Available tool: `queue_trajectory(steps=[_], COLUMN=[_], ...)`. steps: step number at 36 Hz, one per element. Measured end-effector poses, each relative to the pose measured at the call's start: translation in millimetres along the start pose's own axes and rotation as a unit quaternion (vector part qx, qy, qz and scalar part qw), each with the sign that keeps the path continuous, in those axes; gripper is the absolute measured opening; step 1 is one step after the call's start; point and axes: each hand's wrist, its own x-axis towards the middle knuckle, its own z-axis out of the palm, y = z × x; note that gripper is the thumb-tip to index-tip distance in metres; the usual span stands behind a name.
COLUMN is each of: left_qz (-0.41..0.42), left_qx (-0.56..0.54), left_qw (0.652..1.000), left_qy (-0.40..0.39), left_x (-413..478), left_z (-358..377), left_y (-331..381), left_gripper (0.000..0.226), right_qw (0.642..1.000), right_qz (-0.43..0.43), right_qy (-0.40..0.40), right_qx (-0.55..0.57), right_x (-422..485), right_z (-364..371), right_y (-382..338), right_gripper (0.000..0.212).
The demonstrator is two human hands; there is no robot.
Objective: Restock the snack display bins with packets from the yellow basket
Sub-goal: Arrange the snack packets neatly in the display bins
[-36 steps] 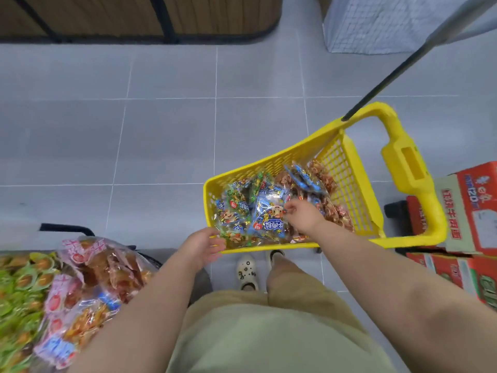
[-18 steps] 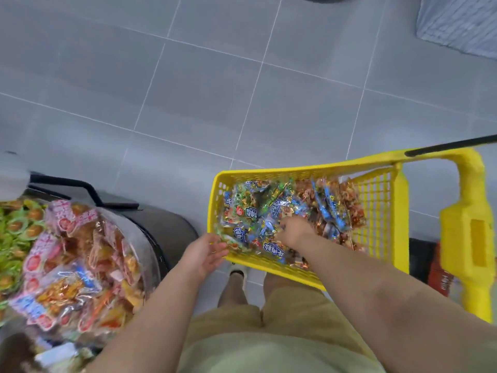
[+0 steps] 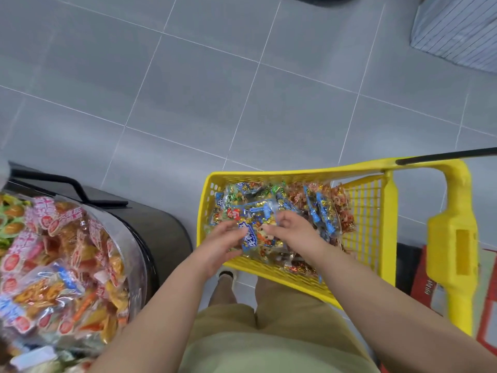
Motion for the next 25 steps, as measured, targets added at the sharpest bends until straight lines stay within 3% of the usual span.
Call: queue_trajectory(steps=[2,7,10,12,13,16,19,25], left_qz=[0.013,0.006,0.022,0.027,0.027,0.031,0.034,0.015], left_qx=[0.002,-0.011,-0.042,-0.081,-0.097,-0.121,-0.111,-0.110], left_qw=[1.000,1.000,0.999,0.995,0.993,0.988,0.988,0.986], left_qy=[0.024,-0.007,0.014,0.050,0.067,0.095,0.104,0.122], left_x=[0.9,-2.6,-0.8,0.1,-0.1,-1.5,-4.7,-7.8], left_z=[-4.9,-17.3,-20.3,-23.4,-25.1,-31.1,-38.7,-50.6], left_y=[-0.2,-6.2,-9.9,-11.3,-11.7,-14.0,-19.1,-32.4], left_gripper=[0.049,0.053,0.034,0.017,0.012,0.010,0.015,0.026], right_qw=[1.000,0.994,0.997,0.973,0.957,0.920,0.902,0.886], right_qz=[0.008,0.039,0.005,-0.017,0.005,0.090,0.093,0.114], right_qy=[-0.025,-0.097,0.036,0.166,0.188,0.122,0.127,0.177], right_qx=[0.003,-0.030,-0.063,-0.160,-0.220,-0.361,-0.403,-0.413], right_x=[5.5,20.0,38.5,56.2,65.1,84.3,93.5,103.6], right_z=[6.1,12.3,12.4,6.6,3.3,1.3,6.4,0.5], right_y=[-2.3,0.5,3.9,7.5,11.5,23.7,30.6,32.8], right_gripper=[0.026,0.022,0.043,0.041,0.039,0.071,0.093,0.101])
